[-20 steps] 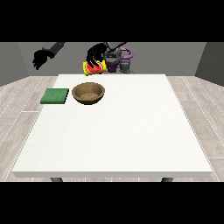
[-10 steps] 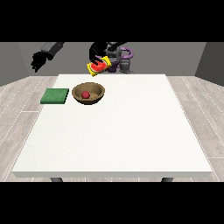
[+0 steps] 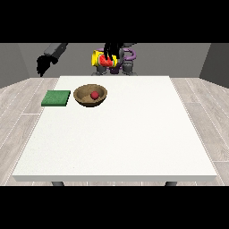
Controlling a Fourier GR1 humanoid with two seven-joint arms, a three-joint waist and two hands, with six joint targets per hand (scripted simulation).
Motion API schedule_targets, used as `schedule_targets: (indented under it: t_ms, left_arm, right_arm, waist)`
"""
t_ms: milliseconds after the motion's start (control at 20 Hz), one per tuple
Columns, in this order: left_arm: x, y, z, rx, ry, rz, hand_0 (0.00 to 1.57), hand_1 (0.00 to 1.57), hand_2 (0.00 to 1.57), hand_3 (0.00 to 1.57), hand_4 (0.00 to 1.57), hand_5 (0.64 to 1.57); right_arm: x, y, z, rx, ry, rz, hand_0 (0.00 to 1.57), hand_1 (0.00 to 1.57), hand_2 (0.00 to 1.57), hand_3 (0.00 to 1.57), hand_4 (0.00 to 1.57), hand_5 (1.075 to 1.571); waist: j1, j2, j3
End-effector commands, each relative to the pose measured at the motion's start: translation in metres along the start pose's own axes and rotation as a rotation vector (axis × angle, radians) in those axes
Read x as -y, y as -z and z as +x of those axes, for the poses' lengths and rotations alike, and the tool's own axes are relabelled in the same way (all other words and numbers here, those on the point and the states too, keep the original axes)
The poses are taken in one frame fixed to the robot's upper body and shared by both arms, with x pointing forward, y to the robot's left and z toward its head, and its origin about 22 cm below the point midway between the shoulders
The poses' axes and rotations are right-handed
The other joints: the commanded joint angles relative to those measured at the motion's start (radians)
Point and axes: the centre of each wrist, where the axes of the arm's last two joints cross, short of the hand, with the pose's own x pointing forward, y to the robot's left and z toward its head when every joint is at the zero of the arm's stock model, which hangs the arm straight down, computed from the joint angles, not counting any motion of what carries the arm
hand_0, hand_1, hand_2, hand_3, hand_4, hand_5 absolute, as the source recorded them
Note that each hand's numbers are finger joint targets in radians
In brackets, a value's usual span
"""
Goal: Pick the cup and pour the ball into the bowl, then pick the bowl and place it on the pad
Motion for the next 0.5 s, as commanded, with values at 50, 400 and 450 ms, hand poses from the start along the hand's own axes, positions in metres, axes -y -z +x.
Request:
schedule_targets:
  t_ms: [50, 400, 450]
  left_arm:
    - [0.002, -0.015, -0.02, -0.158, -0.406, 0.131, 1.12, 1.12, 1.57, 1.57, 1.04, 1.57]
    - [-0.013, -0.038, -0.039, -0.299, -0.941, 0.341, 1.25, 1.25, 1.57, 1.48, 0.93, 1.554]
    - [-0.014, -0.041, -0.048, -0.28, -0.98, 0.329, 1.21, 1.21, 1.57, 1.46, 0.93, 1.554]
  right_arm:
    - [-0.028, 0.023, 0.008, 0.015, 0.031, -0.004, 0.0, 0.0, 0.18, 0.3, 0.76, 1.556]
    - [-0.088, 0.051, 0.01, -0.057, 0.07, 0.027, 0.0, 0.0, 0.0, 0.0, 0.69, 1.568]
    - [-0.078, 0.034, -0.009, -0.115, 0.078, -0.02, 0.0, 0.0, 0.0, 0.0, 0.68, 1.569]
  waist:
    - [0.026, 0.066, -0.0002]
    - [0.01, 0.14, -0.0022]
    - [0.04, 0.113, -0.0001]
